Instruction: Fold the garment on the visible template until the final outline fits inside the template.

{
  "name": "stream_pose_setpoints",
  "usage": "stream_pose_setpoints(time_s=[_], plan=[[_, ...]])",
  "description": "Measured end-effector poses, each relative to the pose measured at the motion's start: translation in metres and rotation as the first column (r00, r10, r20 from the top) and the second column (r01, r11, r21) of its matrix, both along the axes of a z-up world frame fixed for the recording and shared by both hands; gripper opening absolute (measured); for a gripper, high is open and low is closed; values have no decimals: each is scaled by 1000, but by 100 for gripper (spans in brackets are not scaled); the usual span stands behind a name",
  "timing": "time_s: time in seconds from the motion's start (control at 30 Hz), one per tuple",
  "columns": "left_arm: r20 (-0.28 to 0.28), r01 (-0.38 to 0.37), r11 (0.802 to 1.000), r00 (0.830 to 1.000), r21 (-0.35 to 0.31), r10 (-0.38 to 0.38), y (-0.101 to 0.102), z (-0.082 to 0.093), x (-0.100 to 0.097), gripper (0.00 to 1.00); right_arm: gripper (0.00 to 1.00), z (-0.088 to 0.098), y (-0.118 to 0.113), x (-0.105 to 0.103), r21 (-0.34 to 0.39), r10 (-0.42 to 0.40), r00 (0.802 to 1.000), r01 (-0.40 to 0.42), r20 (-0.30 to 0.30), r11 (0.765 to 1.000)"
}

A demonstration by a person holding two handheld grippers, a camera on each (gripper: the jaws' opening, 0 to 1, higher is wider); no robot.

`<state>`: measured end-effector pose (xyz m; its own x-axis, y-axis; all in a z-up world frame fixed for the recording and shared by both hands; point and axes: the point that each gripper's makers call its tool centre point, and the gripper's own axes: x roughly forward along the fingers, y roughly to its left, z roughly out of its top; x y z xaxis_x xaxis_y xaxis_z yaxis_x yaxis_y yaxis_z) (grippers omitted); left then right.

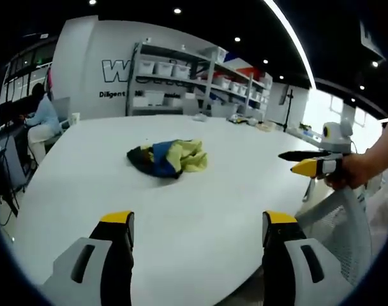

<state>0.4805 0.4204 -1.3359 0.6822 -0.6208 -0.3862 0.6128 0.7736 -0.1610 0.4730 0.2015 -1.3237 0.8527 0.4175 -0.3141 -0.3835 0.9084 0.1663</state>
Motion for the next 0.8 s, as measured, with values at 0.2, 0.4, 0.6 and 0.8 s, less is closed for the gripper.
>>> stream_pose_setpoints(time_s=[0.2, 0.4, 0.6, 0.8], plan=[[2, 2, 1000, 1000, 4, -2, -1, 0, -1, 84, 99, 0, 0, 0, 5, 4, 1000, -4, 1, 1000], [2, 4, 1000, 1000, 6, -4, -1, 0, -1, 84, 99, 0, 1, -1, 2, 13, 1000, -13, -2, 1000], [3, 5, 1000, 1000, 2, -5, -2, 2, -3, 84, 99, -1, 2, -2, 3, 21, 1000, -21, -9, 1000], [2, 3, 1000, 1000, -1, -3, -2, 2, -2, 84, 99, -1, 4, -2, 6, 32, 999, -32, -12, 999]])
